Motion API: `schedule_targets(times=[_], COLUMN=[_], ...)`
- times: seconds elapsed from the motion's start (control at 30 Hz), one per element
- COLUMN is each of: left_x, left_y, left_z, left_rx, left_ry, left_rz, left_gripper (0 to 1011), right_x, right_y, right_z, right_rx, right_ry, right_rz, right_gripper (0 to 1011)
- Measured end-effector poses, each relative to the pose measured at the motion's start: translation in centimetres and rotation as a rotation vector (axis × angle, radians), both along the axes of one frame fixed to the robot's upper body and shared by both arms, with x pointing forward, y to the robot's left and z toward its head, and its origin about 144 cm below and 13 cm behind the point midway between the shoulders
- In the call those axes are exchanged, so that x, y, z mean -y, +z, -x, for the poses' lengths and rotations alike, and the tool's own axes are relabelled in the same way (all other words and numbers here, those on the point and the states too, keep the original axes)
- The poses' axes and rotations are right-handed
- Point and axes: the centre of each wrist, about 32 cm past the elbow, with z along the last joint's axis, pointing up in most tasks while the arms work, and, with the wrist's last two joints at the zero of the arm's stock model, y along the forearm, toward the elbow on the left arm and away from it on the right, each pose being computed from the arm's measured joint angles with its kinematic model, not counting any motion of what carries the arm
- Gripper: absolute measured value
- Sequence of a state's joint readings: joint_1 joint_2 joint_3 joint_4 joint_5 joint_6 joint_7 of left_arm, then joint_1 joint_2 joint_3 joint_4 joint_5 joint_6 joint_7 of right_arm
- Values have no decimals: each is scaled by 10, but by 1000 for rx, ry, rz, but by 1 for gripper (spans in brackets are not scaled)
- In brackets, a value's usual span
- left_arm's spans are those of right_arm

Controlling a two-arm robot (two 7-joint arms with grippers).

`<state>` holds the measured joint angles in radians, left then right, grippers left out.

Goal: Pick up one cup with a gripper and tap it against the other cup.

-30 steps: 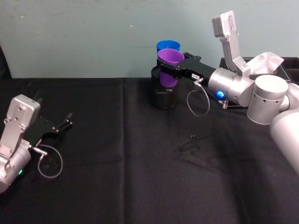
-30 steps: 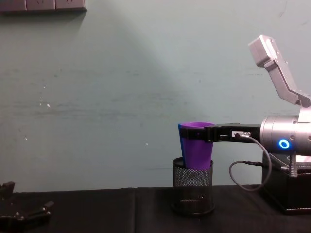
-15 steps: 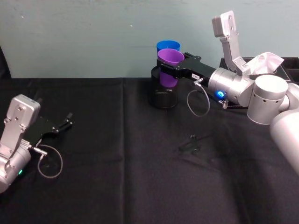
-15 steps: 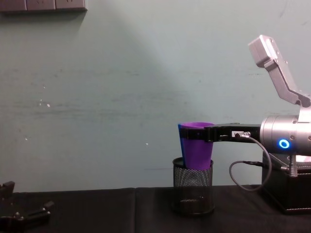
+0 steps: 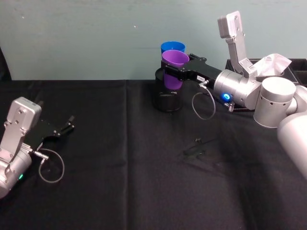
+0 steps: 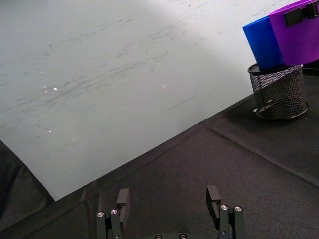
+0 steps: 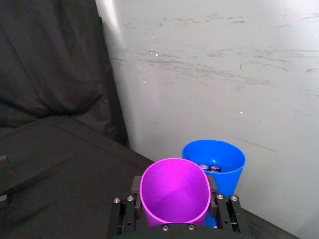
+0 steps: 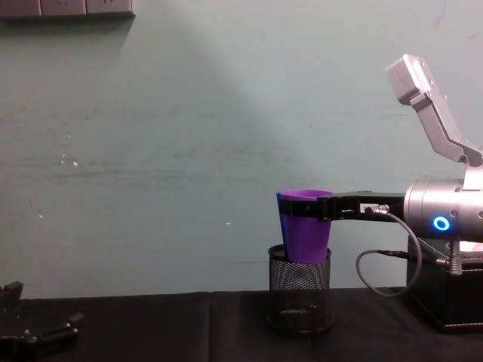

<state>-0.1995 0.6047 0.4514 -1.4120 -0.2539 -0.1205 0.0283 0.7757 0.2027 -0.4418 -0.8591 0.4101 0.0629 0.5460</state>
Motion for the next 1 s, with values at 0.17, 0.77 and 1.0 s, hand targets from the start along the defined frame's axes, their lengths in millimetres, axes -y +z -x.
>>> schedule_targets(times=[0.17,0.77,1.0], left_x=[0,0,0], left_y=[0,0,0], left_z=[0,0,0], left_rx=[0,0,0], left_ry=[0,0,0], left_rz=[0,0,0], left_gripper=[1000,1000,1000], right_x=[0,0,0], right_y=[0,0,0], right_z=[0,0,0], right_rx=[0,0,0], right_ry=[0,0,0], right_rz=[0,0,0], right_gripper=[731,731,731])
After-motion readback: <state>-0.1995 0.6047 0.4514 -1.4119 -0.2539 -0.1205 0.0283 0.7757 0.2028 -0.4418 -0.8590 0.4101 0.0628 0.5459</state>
